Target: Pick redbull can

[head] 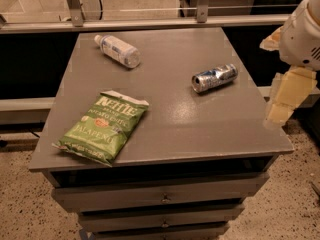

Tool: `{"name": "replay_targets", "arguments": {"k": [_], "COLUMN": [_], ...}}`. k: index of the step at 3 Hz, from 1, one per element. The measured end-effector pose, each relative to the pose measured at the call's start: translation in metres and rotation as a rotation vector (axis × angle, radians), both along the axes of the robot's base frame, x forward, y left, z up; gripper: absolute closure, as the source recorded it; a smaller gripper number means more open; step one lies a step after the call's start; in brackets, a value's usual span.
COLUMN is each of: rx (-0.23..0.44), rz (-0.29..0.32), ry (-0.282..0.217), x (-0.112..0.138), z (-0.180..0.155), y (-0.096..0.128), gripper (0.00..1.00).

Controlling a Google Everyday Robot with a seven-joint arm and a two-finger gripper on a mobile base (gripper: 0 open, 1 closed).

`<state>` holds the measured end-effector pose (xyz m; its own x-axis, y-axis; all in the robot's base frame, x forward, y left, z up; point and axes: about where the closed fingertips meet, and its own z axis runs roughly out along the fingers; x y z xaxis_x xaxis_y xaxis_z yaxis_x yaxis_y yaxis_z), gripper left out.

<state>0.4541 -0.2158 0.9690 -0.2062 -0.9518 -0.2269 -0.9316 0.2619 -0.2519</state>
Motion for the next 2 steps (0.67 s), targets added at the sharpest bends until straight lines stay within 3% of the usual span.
{"name": "replay_targets", "arguments": {"k": [2], "rx": [0.054], "rz": [0.062], "ry": [-0.089], "x": [0.092], "z": [-0.033], "y": [0.012], "gripper": [0.0]}}
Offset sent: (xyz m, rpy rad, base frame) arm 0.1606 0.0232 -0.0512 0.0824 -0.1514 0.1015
